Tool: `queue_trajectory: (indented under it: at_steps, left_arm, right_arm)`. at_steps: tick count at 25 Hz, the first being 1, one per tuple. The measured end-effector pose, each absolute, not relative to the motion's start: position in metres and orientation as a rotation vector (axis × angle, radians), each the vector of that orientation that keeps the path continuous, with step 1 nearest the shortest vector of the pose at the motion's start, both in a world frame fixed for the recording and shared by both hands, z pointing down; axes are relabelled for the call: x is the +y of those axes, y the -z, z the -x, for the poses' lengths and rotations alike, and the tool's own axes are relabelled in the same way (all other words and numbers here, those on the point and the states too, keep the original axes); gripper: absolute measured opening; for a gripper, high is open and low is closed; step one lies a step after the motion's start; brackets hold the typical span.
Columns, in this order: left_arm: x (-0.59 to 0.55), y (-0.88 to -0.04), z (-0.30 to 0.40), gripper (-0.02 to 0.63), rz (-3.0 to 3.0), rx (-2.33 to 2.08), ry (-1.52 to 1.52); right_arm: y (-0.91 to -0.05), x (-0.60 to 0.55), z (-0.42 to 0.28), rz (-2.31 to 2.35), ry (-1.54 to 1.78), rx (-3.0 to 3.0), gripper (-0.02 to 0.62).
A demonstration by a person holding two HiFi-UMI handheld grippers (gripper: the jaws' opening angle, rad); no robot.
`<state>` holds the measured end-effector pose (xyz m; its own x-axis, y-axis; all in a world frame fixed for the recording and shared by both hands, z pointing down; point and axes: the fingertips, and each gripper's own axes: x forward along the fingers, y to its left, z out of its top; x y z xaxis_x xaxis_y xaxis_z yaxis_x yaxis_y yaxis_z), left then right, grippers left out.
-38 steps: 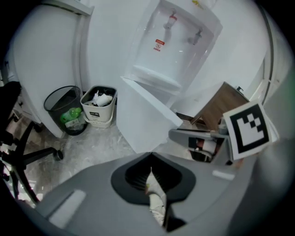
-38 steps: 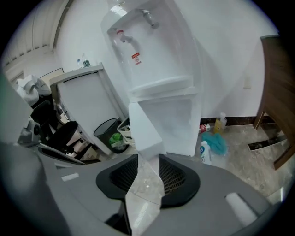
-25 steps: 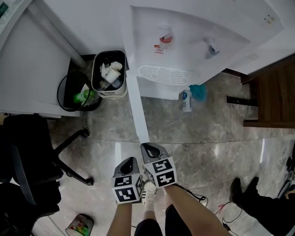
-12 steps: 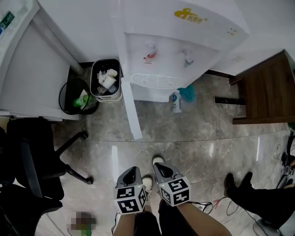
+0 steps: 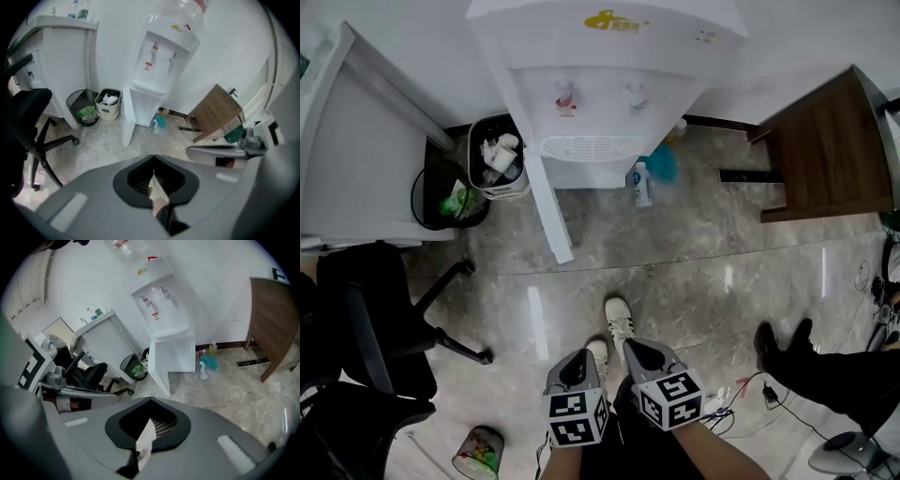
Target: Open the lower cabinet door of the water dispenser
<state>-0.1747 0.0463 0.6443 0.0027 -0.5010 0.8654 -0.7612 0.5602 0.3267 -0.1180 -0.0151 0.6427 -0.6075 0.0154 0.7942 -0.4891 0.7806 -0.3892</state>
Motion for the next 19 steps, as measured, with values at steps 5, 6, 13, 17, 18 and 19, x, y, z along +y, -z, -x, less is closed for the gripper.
queue_trajectory:
  at_steps: [5,6,13,17,18,19]
  left_arm:
    - [0.0414,-0.6484,0.1842,0.006,-1.061,-1.670,-0.276]
    - [0.0411,-0.6487,0.1852,0.006,-1.057,-1.673,-0.275]
    - [0.0381,-0.6500,0.1839,0.005,-1.062,-1.663,-0.270]
    - [0.0370,-0.6500,0.1829,0.006,-1.065,-1.658,-0.262]
    - [0.0367,-0.6500,0.1830,0.006,-1.066,-1.658,-0.261]
    - [0.0363,-0.6500,0.1831,0.006,-1.067,-1.658,-0.260]
  right_arm:
    - [-0.6416,-0.0177,0.1221,-0.363,-0.763,-2.128,-0.008]
    - [-0.6417,-0.0180,0.1226,-0.365,-0.765,-2.128,-0.008]
    - [-0.6416,-0.0211,0.1238,-0.366,-0.760,-2.126,-0.008]
    - [-0.6435,-0.0226,0.1249,-0.367,-0.753,-2.122,-0.008]
    - [-0.6440,-0.0230,0.1254,-0.368,-0.749,-2.122,-0.008]
    - [-0.6444,-0.0235,0.1260,-0.368,-0.746,-2.122,-0.008]
